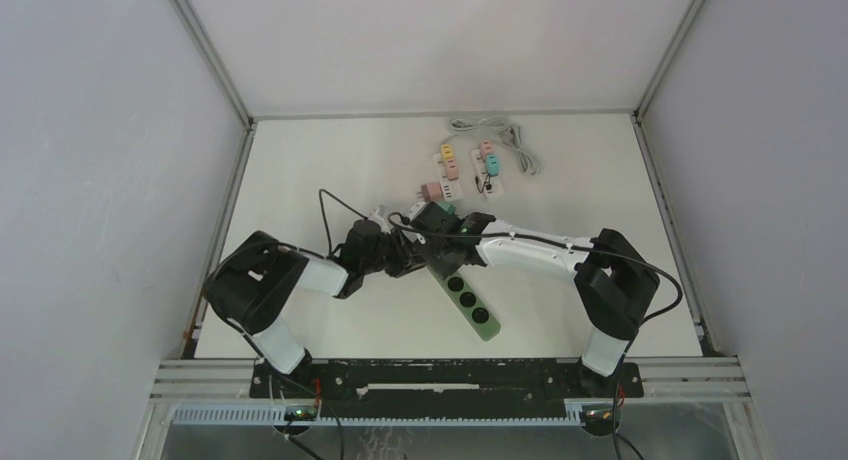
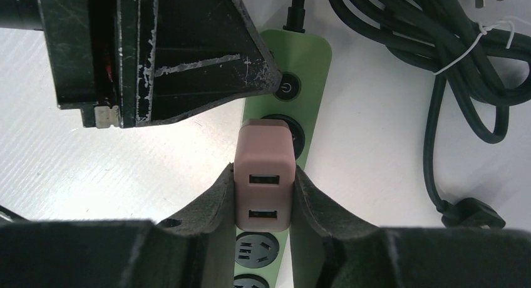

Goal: Insert the plug
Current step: Insert the plug into the socket.

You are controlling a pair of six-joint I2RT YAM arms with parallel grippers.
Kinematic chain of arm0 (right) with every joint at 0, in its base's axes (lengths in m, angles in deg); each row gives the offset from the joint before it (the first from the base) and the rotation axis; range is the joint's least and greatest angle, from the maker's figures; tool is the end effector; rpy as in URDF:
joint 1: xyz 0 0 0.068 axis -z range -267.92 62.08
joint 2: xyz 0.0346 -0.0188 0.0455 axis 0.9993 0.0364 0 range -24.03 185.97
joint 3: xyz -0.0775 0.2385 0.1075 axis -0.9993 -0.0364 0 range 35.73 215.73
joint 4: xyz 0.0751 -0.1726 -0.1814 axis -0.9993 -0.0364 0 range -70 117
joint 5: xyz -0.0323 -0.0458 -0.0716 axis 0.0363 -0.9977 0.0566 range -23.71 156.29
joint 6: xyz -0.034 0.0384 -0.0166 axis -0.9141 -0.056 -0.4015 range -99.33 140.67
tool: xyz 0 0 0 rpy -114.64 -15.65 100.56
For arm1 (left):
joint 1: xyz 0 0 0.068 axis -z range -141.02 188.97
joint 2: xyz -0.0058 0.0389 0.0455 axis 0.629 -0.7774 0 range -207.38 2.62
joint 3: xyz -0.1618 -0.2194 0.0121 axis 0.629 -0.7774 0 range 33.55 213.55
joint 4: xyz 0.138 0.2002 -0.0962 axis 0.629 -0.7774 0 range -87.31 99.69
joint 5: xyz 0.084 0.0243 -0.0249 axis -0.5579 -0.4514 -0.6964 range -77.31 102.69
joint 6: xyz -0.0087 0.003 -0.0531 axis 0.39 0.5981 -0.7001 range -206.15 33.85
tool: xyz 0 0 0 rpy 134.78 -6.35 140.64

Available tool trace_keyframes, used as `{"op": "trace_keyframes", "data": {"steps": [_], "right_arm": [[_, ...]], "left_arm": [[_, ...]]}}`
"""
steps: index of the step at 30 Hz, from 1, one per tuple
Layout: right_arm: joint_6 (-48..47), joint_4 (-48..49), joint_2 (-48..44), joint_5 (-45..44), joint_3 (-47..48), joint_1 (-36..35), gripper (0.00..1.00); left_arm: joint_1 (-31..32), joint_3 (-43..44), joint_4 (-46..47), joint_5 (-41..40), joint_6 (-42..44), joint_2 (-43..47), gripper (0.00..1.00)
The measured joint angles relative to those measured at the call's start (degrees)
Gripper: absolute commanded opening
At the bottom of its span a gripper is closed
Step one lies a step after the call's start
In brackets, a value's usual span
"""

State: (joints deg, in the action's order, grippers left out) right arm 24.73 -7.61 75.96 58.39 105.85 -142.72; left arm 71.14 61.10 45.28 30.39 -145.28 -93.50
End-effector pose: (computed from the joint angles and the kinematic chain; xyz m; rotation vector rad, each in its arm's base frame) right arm 0.2087 0.2874 0.2050 -1.1122 2.4431 0.1373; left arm 0.2346 -0.1604 0.1112 -0.3599 2.3664 -1.1860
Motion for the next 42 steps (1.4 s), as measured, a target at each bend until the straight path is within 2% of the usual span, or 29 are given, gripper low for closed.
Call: {"op": "trace_keyframes", "data": {"steps": [6,15,25,33,42], "right_arm": [[0.2,-0.4,0.4,2.2,0.5,0.9,0.00],[0.4,-1.1,2.1,-2.3,1.3,-1.6,0.00],[2.9,1.5,1.2,3.8,-0.9,2.3,0.00],[3.4,1.6,2.3,-1.3,-0.8,-0.4,0.00],[4.3,1.0,2.7,-0.3,-0.7,0.4,0.00]], "left_arm": [[-0.1,0.0,0.5,0.2,-0.6,-0.3,0.37],[-0.2,-0.1,0.8,0.6,-0.9,-0.5,0.37],[-0.2,-0.1,2.1,0.8,-1.0,-1.3,0.36],[-0.2,-0.2,2.7,1.1,-1.1,-1.5,0.36],[-0.2,-0.2,2.7,1.1,-1.1,-1.5,0.35]]}}
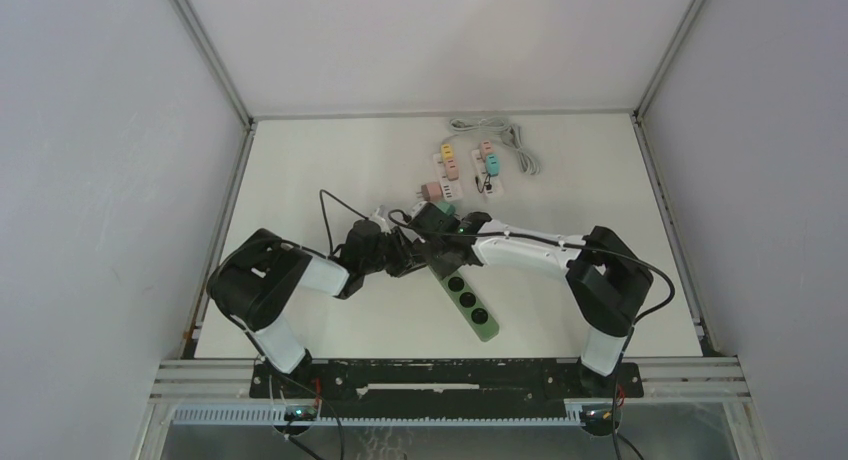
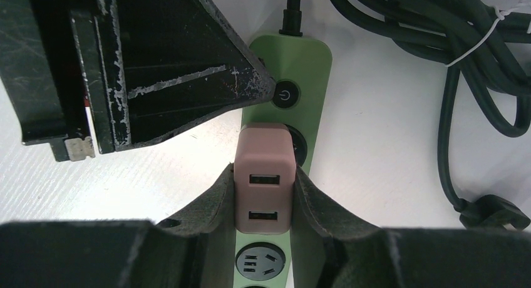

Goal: Insert the plug
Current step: Insert the plug into the socket.

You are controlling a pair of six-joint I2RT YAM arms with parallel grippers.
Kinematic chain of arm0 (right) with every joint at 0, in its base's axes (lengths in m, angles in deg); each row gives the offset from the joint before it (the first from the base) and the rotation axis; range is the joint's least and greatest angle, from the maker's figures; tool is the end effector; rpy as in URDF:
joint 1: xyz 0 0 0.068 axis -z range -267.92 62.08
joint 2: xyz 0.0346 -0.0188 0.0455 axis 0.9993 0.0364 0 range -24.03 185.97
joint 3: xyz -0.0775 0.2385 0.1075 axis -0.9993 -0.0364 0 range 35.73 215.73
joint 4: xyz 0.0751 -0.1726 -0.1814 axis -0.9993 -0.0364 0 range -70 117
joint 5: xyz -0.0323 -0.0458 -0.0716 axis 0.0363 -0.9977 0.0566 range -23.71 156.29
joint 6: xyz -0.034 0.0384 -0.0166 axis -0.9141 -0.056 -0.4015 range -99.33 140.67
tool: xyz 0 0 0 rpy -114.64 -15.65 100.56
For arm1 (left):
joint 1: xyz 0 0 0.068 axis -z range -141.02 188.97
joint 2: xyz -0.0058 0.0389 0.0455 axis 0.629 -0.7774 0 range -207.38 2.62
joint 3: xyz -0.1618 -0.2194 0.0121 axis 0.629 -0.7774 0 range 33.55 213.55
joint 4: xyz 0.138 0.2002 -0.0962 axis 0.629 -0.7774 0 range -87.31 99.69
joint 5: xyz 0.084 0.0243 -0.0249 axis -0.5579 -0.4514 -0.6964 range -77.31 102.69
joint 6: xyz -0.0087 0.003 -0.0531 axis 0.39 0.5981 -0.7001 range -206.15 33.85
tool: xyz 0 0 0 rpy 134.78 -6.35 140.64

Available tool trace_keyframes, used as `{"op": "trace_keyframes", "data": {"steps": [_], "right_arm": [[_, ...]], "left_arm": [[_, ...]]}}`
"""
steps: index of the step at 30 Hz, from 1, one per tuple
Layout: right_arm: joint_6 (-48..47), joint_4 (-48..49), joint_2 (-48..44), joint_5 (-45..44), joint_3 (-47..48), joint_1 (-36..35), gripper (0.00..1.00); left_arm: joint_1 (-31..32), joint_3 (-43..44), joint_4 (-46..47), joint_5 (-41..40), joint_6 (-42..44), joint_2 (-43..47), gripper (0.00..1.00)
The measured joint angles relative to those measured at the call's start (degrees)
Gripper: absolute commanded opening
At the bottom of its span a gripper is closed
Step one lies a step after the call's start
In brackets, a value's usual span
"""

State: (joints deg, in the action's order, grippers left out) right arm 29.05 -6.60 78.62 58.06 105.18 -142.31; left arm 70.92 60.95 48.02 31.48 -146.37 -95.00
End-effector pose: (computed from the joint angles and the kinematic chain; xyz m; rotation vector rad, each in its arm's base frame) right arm 0.2130 0.2887 0.1868 -1.0261 2.5191 0.1237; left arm 0.2364 -0.1609 0.1081 -0.3681 2.3548 -1.2222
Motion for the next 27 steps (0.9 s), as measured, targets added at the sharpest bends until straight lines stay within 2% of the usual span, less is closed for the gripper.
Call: {"op": "trace_keyframes", "data": {"steps": [10,19,27], "right_arm": [[0.2,-1.1,1.4,-2.7,0.9,-1.6,0.00],[1.2,1.4,-0.3,4.9,-1.5,2.6,0.00],[1.2,1.2,0.2,2.8,-1.2,1.1,0.00]], "left_arm": [[0.0,0.0,0.0,0.0,-0.3,0.0,0.35],[0.0,-0.1,0.2,0.1,-0.9,-0.1,0.35],[-0.2,-0.2,0.5,0.3,-1.3,-0.2,0.34]]}}
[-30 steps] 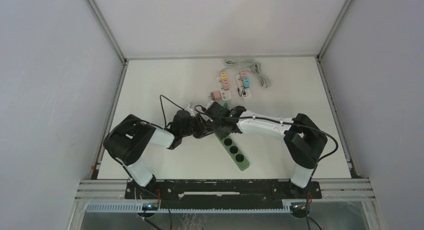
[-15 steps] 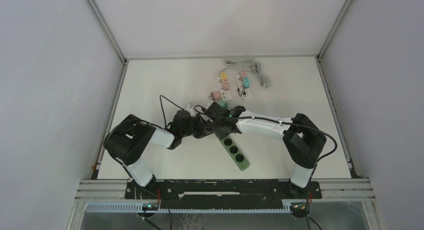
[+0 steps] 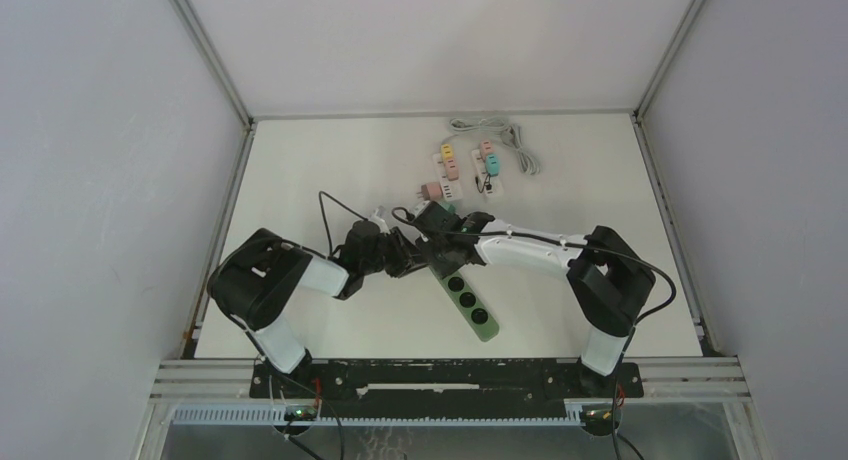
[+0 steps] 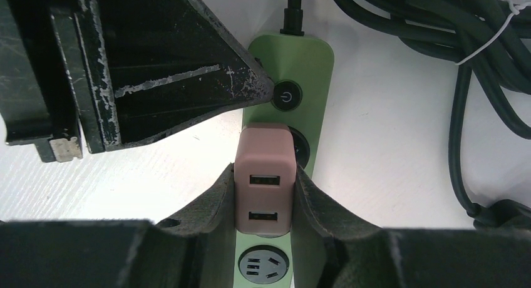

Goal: Insert the plug
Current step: Insert the plug into the socket.

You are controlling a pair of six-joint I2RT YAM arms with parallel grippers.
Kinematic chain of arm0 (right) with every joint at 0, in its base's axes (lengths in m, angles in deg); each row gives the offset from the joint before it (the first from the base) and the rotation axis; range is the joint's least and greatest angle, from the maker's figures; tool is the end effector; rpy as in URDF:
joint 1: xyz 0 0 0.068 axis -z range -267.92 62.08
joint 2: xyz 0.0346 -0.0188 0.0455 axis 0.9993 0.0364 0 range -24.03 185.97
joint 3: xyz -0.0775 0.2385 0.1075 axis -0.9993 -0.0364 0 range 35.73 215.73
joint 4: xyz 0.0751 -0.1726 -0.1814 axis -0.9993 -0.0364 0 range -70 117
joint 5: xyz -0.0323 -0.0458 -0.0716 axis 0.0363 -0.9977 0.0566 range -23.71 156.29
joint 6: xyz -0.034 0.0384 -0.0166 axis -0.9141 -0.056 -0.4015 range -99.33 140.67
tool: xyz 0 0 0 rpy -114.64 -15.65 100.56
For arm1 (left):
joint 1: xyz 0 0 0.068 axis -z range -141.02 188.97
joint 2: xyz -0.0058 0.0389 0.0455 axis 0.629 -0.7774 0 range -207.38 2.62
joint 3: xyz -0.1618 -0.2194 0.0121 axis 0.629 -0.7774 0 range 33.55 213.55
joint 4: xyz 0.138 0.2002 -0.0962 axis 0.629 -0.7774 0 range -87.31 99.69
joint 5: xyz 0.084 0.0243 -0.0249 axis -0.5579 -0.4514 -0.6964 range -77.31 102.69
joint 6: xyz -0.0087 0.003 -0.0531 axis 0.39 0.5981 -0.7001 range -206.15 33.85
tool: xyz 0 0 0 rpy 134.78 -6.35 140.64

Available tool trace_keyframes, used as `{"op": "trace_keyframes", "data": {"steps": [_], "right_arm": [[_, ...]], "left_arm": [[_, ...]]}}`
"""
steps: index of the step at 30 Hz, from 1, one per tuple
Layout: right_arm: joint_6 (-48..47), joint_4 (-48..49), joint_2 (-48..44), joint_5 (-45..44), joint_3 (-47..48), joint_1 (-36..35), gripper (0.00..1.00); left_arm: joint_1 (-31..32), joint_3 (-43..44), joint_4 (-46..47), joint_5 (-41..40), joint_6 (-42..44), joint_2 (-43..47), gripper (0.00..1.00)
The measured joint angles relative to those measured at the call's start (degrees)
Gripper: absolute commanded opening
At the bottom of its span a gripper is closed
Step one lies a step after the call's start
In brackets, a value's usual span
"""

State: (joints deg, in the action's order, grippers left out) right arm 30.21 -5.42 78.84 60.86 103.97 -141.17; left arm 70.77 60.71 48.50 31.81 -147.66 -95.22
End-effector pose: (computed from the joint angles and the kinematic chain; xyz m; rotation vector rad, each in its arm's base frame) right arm 0.2164 0.2842 0.1803 -0.9976 2.5580 0.1792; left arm 0.2361 -0.1601 0.1069 -0.3949 2.3575 -1.2370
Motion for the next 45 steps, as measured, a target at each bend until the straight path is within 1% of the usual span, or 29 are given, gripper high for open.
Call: {"op": "trace_keyframes", "data": {"steps": [7,18,19,20,21,22,23,24,25,27,29,31,35,39,45], "right_arm": [[0.3,-0.9,0.5,-2.4,0.7,-1.3,0.00],[1.3,1.0,-1.1,-2.4,-1.0,-1.1,0.00],[1.3,1.6,-1.6,-2.4,-1.4,-1.0,0.03],[1.4,2.1,-2.3,-2.3,-1.7,-1.0,0.08],[1.5,2.8,-3.1,-2.1,-2.1,-0.9,0.14],[1.5,3.1,-3.4,-1.9,-2.5,-0.8,0.22],[1.6,3.4,-3.7,-1.7,-2.7,-0.7,0.26],[1.7,3.6,-4.0,-1.6,-3.0,-0.6,0.33],[1.7,3.8,-4.1,-1.5,-3.2,-0.5,0.38],[1.8,3.9,-4.3,-1.3,-3.2,-0.5,0.46],[1.9,3.5,-4.3,-0.5,-3.3,-0.5,0.52],[1.9,1.8,-4.3,0.4,-3.3,-0.7,0.56],[1.8,-0.8,-4.3,1.8,-3.1,-1.1,0.60],[1.7,-2.2,-5.2,2.7,-2.8,-1.2,0.61],[1.7,-2.3,-8.8,2.7,-2.4,-0.8,0.61]], "left_arm": [[-0.1,-0.2,0.5,0.2,-0.2,0.0,0.34],[-0.1,-0.5,1.0,0.2,-0.2,0.0,0.35],[-0.1,-0.5,1.0,0.2,-0.2,0.0,0.35],[-0.1,-0.5,1.0,0.2,-0.2,0.0,0.35],[-0.1,-0.5,1.0,0.2,-0.2,0.0,0.35],[-0.1,-0.5,1.0,0.2,-0.2,0.0,0.35],[-0.1,-0.5,1.0,0.2,-0.2,0.0,0.35],[-0.1,-0.5,1.0,0.1,-0.2,0.0,0.36],[-0.1,-0.5,1.0,0.1,-0.2,0.0,0.36],[-0.1,-0.5,1.0,0.1,-0.2,0.0,0.36],[0.0,-0.5,1.0,0.0,-0.2,0.0,0.37],[0.3,-0.5,1.1,-0.5,-0.1,0.0,0.37],[0.5,-0.5,1.1,-0.9,0.0,0.0,0.38],[0.5,-0.5,0.8,-1.2,0.1,0.1,0.39],[0.7,-0.5,0.5,-1.8,0.5,0.5,0.39]]}}
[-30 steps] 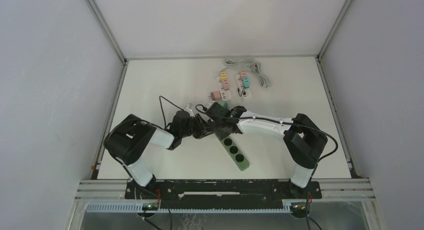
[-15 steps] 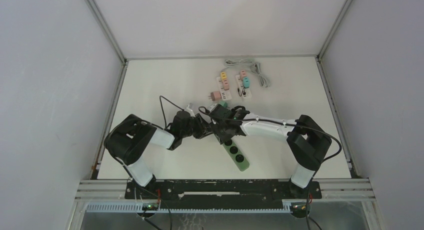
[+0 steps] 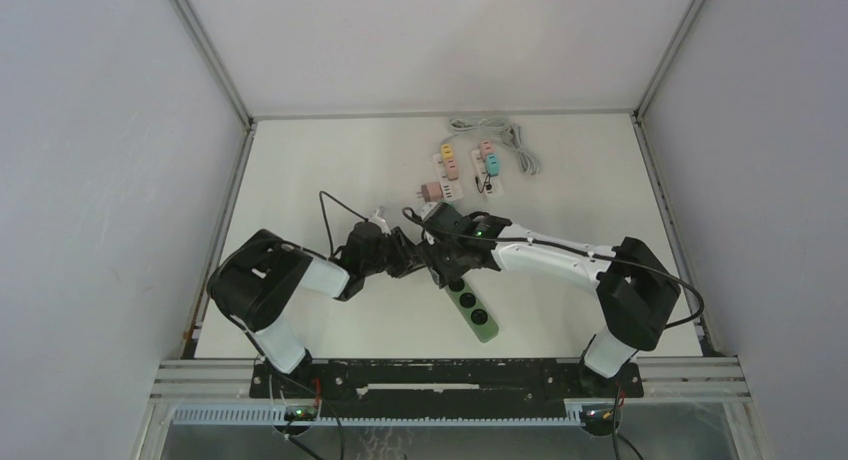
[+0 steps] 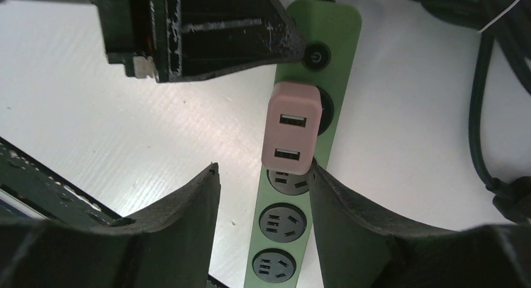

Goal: Insert the plug
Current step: Insert the plug into the socket.

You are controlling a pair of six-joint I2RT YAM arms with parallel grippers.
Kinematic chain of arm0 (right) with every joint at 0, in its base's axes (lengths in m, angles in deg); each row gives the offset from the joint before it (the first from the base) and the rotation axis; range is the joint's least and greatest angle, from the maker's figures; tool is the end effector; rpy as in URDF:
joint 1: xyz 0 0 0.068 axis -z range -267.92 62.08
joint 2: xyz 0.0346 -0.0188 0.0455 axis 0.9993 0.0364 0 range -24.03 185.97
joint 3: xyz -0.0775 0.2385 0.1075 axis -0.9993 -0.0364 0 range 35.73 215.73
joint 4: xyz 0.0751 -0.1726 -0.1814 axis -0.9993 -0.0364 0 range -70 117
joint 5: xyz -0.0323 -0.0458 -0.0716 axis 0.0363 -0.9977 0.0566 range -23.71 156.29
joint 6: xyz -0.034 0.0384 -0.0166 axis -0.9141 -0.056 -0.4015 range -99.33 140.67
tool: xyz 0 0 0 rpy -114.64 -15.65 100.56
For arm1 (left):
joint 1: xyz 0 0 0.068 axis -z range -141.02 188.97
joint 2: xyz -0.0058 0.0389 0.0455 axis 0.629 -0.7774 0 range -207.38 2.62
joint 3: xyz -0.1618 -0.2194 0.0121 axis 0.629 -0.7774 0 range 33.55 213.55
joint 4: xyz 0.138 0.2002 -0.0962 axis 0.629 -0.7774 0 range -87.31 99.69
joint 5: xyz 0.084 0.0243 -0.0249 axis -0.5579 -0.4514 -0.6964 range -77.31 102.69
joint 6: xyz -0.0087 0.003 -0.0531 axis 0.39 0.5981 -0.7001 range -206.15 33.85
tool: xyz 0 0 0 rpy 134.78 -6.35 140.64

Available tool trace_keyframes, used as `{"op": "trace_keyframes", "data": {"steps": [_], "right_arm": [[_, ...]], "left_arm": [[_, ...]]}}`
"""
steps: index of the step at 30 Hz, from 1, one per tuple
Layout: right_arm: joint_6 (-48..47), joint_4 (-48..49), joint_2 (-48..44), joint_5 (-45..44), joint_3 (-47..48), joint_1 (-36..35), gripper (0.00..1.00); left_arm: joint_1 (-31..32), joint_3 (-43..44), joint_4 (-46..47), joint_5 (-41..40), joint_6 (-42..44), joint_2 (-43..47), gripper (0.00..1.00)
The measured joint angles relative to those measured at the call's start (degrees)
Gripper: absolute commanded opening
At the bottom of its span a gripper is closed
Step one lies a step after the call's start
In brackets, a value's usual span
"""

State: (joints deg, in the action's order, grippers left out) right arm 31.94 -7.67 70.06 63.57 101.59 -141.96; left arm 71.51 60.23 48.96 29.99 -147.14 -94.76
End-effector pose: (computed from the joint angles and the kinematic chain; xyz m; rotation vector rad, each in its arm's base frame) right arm 0.1969 0.2685 0.2163 -0.9713 2.5223 0.2975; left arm 0.2334 -0.1615 0.1076 -0.3857 2.3424 -1.2129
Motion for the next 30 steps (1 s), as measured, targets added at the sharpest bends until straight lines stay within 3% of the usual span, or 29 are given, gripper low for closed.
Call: {"op": "trace_keyframes", "data": {"steps": [13,17,23,26,30], "right_arm": [[0.0,0.6,2.4,-1.9,2.6,1.1,0.51],[0.0,0.6,4.2,-2.4,2.6,1.1,0.41],[-0.4,0.1,5.3,-2.9,3.2,1.5,0.12],[-0.4,-1.3,6.4,-2.8,4.6,1.6,0.02],[-0.4,-3.4,7.8,-2.8,6.4,1.6,0.00]], "left_arm": [[0.1,0.0,-0.2,-0.1,0.0,0.1,0.39],[0.1,0.0,-0.3,-0.1,0.0,0.2,0.38],[0.1,0.0,-0.3,-0.1,0.0,0.2,0.38],[0.1,0.0,-0.3,-0.2,0.0,0.2,0.39],[0.2,0.0,-0.5,-0.2,0.1,0.3,0.38]]}}
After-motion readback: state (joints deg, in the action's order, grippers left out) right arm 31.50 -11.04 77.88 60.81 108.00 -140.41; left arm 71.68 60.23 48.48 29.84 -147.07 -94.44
